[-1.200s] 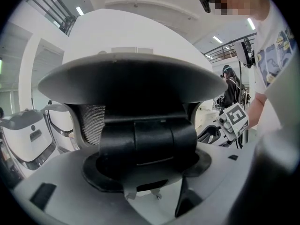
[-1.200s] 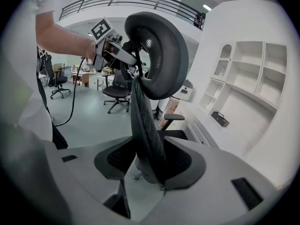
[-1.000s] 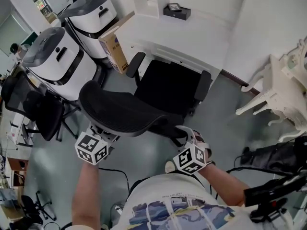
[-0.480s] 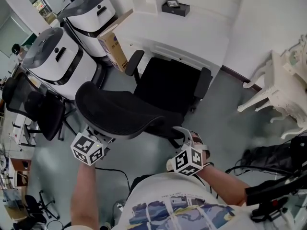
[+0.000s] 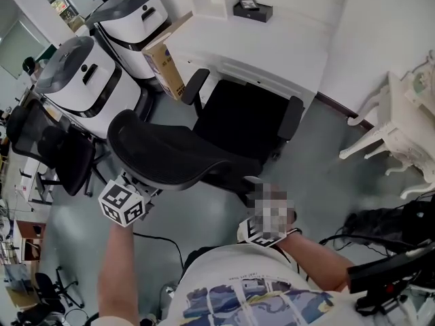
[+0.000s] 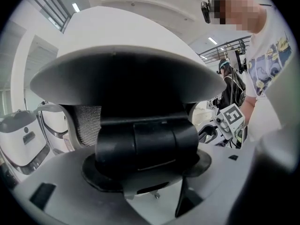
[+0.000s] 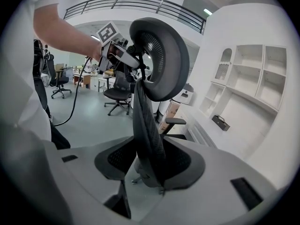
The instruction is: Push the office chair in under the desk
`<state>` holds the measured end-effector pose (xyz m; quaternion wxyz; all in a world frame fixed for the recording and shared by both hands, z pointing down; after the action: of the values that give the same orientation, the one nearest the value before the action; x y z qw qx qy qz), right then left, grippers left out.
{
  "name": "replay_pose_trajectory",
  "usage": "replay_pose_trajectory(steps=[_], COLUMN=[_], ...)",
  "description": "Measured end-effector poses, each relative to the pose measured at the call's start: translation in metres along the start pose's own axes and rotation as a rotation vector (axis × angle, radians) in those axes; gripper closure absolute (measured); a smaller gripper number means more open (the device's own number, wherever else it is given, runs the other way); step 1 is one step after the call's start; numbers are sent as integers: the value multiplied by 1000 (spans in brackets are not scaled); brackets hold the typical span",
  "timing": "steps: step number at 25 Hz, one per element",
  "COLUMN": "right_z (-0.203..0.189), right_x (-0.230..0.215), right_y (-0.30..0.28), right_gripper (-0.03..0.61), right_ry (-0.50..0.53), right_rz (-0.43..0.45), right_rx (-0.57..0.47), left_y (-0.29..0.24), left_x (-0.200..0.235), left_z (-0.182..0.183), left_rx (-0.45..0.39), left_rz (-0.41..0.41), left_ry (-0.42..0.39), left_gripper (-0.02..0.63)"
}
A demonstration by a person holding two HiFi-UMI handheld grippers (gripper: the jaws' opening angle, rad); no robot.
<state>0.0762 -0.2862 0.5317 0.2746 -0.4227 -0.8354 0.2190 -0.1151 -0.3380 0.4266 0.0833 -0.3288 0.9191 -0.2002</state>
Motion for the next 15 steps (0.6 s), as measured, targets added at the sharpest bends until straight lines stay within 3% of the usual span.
replay_pose_trajectory(steps=[15], right_z=[5], right_x=[-26], right_y=[-20], right_gripper=[386], right_ry=[2], right_rz=[-41], right_rx=[-11], left_y=[-31], left_x=[28], left_z=[12], left_rx=[-9], left_rz=[-19], left_ry=[-8], left_gripper=[279])
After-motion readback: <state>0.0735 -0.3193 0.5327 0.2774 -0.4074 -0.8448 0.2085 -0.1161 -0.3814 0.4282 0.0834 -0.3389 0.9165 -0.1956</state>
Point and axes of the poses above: the fingertips, and each gripper's own axes: y backward along the fingers, x to its left, z out of its top, the point moved 1 cm from there along y, backward along the fingers, and after that the axes turned 1 degree about z, right-handed, at the moved point
